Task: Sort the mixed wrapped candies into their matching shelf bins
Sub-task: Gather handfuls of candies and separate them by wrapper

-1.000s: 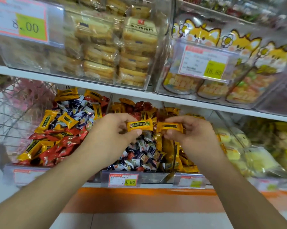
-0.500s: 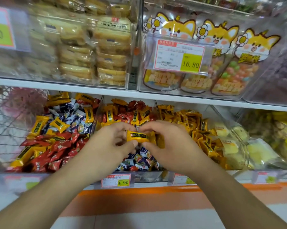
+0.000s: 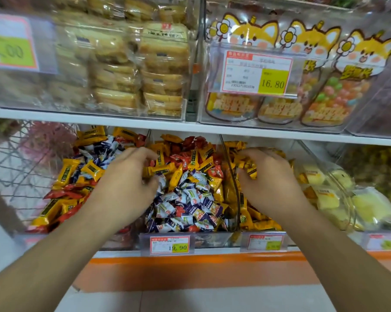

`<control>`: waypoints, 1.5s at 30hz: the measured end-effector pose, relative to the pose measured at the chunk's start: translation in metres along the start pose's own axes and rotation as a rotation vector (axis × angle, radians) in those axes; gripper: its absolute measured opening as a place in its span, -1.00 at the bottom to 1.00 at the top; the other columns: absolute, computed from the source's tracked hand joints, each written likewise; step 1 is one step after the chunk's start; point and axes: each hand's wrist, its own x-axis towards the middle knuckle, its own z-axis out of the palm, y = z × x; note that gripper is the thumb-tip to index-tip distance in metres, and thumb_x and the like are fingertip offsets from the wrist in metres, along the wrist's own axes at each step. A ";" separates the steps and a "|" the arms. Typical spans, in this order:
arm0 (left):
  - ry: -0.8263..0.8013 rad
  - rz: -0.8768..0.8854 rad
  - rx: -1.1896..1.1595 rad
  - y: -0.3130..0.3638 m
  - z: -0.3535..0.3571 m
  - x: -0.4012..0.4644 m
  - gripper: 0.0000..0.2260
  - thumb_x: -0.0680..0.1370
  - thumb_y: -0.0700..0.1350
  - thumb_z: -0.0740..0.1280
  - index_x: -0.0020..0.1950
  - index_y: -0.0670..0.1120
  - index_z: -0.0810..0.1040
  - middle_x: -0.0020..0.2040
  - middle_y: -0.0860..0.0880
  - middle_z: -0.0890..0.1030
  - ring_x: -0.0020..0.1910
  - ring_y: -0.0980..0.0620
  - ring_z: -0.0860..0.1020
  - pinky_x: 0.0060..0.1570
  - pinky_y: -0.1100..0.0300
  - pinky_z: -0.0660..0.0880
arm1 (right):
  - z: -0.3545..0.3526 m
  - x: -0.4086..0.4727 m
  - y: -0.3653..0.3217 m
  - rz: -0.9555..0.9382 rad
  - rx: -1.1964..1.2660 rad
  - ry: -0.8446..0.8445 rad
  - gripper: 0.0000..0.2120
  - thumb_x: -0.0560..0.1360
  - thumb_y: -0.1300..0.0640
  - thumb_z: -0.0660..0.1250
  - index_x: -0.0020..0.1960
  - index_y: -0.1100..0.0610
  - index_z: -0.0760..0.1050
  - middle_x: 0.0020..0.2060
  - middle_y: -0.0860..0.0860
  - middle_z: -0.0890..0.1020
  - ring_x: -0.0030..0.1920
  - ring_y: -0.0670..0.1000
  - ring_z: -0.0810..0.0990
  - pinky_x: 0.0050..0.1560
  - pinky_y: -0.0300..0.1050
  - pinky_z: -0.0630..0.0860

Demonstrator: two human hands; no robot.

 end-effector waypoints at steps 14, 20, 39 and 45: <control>-0.104 -0.083 0.038 -0.012 -0.014 0.000 -0.54 0.67 -0.05 0.30 0.57 0.05 0.31 0.51 0.00 0.42 0.17 -0.12 0.59 0.05 0.19 0.46 | 0.078 0.057 -0.088 -0.257 -0.002 -0.513 -0.40 0.63 0.05 0.41 0.61 -0.05 0.28 0.53 0.03 0.37 0.54 0.15 0.24 0.53 0.15 0.26; -0.100 -0.087 0.024 -0.014 -0.017 -0.001 -0.55 0.66 -0.04 0.31 0.54 0.06 0.34 0.52 0.03 0.41 0.33 -0.04 0.50 0.16 0.21 0.42 | 0.078 0.053 -0.090 -0.268 -0.112 -0.431 -0.60 0.59 0.03 0.45 0.41 -0.07 0.51 0.36 0.02 0.46 0.41 0.12 0.30 0.40 0.10 0.34; -0.077 -0.129 -0.770 0.020 0.008 -0.002 -0.92 0.63 -0.10 0.38 0.05 -0.02 0.67 -0.12 0.00 0.73 -0.09 0.05 0.73 -0.02 0.12 0.68 | 0.017 0.001 -0.054 -0.196 0.302 -0.156 -0.61 0.52 0.03 0.54 0.33 -0.12 0.61 0.09 -0.22 0.67 0.10 -0.23 0.59 0.17 -0.20 0.59; -0.096 -0.123 -0.746 0.025 0.012 -0.007 -0.91 0.60 -0.07 0.40 0.00 0.00 0.71 -0.11 0.05 0.73 -0.08 0.06 0.72 -0.04 0.15 0.67 | -0.009 0.009 0.001 0.033 0.176 0.075 -0.80 0.59 -0.01 0.46 0.19 -0.04 0.70 0.02 -0.13 0.72 -0.03 -0.18 0.63 -0.10 -0.56 0.36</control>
